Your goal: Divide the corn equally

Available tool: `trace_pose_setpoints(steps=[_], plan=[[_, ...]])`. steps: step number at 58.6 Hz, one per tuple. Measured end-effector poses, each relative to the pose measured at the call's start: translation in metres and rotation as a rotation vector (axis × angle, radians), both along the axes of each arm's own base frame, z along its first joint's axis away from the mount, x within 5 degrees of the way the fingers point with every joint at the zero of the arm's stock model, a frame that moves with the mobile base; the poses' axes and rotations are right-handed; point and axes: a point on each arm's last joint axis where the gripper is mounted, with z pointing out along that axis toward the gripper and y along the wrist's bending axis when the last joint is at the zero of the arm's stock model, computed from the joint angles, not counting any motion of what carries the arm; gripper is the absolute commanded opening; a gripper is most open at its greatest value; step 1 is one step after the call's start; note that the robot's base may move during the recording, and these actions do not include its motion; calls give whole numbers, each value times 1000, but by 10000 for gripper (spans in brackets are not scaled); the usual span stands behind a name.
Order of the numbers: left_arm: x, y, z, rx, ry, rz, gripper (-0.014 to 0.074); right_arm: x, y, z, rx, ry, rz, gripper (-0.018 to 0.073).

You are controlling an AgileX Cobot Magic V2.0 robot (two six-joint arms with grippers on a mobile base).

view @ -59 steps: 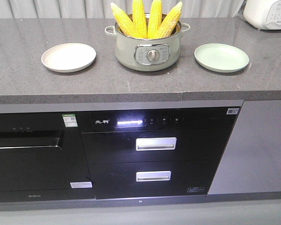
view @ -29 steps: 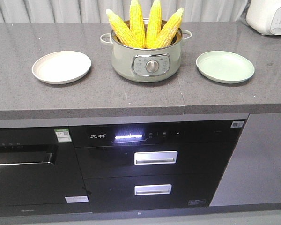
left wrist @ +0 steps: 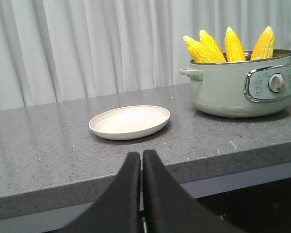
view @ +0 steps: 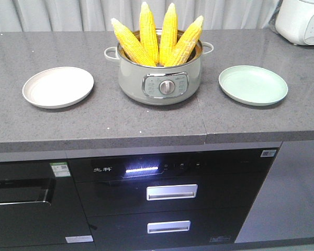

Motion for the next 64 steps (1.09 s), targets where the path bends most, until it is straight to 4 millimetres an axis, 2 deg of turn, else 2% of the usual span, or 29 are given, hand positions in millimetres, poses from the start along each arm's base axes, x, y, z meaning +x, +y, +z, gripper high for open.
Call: trace_pose_setpoints(steps=[64], plan=[[0, 0, 0, 0, 0, 0, -6, 0, 0, 0, 0, 0, 0, -2]])
